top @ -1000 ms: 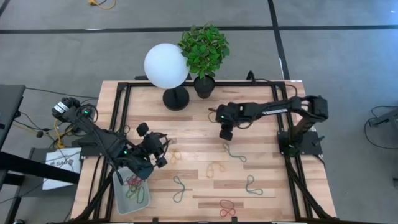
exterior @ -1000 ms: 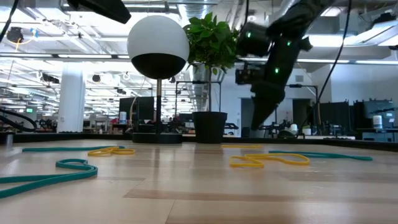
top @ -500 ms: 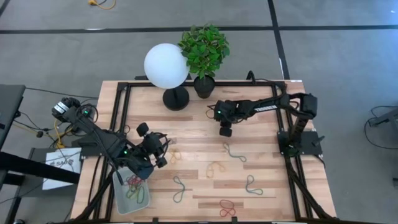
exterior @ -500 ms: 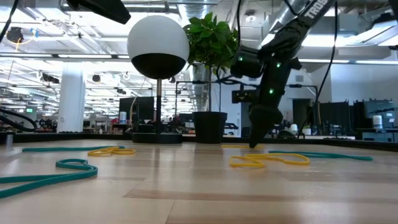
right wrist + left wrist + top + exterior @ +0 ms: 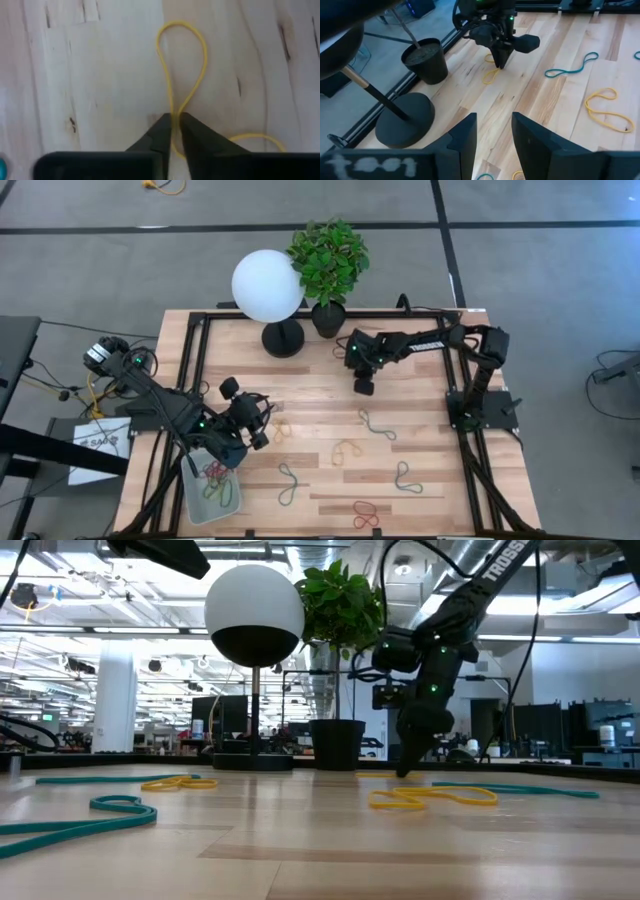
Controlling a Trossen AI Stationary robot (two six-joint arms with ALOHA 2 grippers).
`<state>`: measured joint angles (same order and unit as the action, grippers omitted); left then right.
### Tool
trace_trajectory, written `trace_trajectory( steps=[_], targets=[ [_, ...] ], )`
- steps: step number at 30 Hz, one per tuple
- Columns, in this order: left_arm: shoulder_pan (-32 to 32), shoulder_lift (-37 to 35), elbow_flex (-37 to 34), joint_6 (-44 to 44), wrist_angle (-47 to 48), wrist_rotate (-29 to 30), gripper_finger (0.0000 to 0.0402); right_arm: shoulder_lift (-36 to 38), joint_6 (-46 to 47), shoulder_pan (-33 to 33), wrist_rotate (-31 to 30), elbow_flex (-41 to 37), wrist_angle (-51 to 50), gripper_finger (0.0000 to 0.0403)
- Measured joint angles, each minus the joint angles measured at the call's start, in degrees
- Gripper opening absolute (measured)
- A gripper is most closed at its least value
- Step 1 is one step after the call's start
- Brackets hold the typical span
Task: Pick and place items into bin
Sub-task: Put the yellow rubber band into the gray bin
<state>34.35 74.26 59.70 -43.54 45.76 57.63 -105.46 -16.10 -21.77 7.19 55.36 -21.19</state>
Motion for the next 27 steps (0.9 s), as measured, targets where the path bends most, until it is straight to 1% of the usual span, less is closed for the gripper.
trace_trajectory(
  steps=[2, 4, 6, 8, 10, 13, 16, 22, 24, 27],
  targets=[
    [0.0, 0.0, 0.0, -0.4, 0.0, -0.04, 0.0114, -0.02, -0.31, -0.96, 1.08, 0.04, -0.02, 0.0012],
    [0.0, 0.0, 0.0, -0.46, 0.0, -0.09, 0.0114, -0.03, 1.62, -1.67, 1.48, 0.06, 0.03, 0.0007],
    [0.0, 0.0, 0.0, -0.72, -0.02, -0.09, 0.0114, -0.03, 7.04, -1.86, 1.98, -0.02, 0.79, 0.0007],
    [0.0, 0.0, 0.0, -1.31, -0.02, -0.09, 0.0114, 0.04, 14.6, -1.24, 2.8, -0.14, 2.33, 0.0003],
    [0.0, 0.0, 0.0, -2.05, -0.02, -0.09, 0.0114, 1.16, 17.65, 0.09, 3.7, -0.32, 3.8, 0.0003],
    [0.02, 0.0, -0.01, -2.86, 0.0, -0.09, 0.0114, 2.72, 18.23, 4.24, 7.37, -0.48, 8.8, 0.0001],
    [0.02, 0.0, -0.02, -2.92, 0.0, 0.15, 0.0114, 7.07, 19.97, 8.93, 9.2, -0.32, 15.06, 0.0001],
    [-0.07, 0.04, -0.02, -3.05, -0.22, 0.28, 0.0114, 11.99, 20.43, 18.09, 7.51, -0.21, 27.76, 0.0],
    [-0.28, 0.3, -0.02, -3.24, -0.57, -0.16, 0.0114, 12.47, 20.81, 20.97, 7.33, -0.19, 31.81, 0.0],
    [-0.79, 1.93, -0.02, -2.52, -0.47, -0.54, 0.0114, 11.84, 20.79, 24.71, 4.6, -0.19, 37.31, 0.0]
  ],
)
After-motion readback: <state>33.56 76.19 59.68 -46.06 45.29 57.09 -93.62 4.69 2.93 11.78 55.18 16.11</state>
